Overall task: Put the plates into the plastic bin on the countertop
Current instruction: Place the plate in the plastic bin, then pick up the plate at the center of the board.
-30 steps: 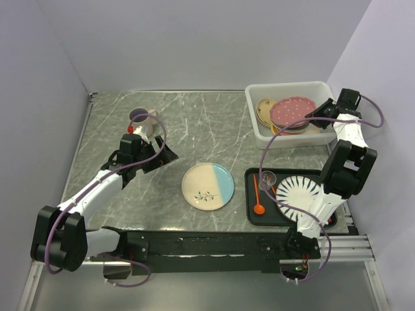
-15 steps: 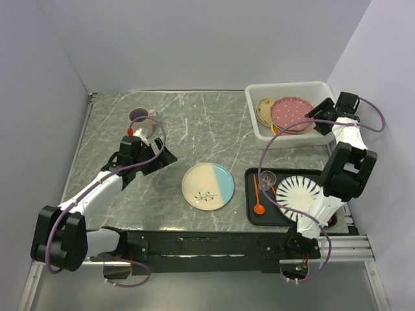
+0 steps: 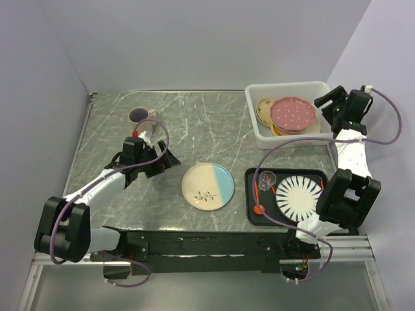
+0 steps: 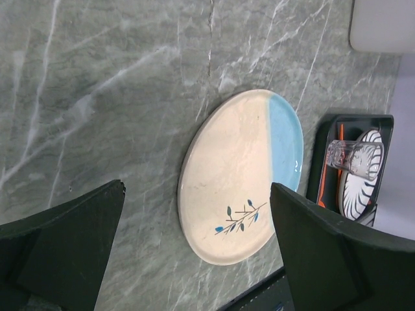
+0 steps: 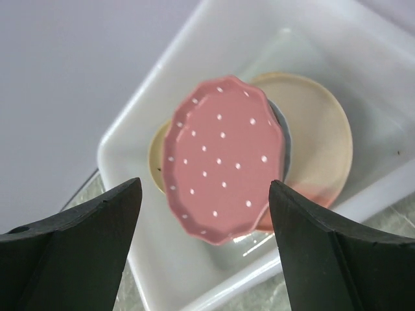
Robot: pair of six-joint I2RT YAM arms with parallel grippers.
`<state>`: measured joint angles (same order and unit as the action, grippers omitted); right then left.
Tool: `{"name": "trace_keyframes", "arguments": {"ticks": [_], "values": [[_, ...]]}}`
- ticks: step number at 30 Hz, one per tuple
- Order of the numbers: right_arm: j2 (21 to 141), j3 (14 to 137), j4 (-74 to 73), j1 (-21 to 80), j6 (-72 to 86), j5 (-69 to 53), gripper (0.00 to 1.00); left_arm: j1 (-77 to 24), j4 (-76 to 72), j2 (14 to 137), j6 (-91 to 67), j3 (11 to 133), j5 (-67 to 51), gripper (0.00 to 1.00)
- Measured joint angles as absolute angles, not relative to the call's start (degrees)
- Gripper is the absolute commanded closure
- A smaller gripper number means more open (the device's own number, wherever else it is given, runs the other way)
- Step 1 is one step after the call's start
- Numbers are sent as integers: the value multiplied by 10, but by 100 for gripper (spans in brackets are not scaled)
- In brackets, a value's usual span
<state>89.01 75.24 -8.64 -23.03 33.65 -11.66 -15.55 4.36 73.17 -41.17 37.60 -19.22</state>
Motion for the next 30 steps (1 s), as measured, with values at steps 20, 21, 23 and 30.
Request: {"name": "trace_keyframes", "arguments": {"ticks": [20, 21, 23, 30], "values": [[832, 722, -85, -69, 340, -131, 14, -166, 30, 811, -411, 369, -242, 9], [828, 721, -86, -53, 339, -136, 14, -170, 29, 815, -411, 369, -242, 12], [818, 714, -85, -31, 340, -151, 15, -180, 28, 825, -409, 369, -242, 15], [809, 659, -82, 29, 349, -185, 15, -224, 20, 860, -409, 375, -236, 37]]}}
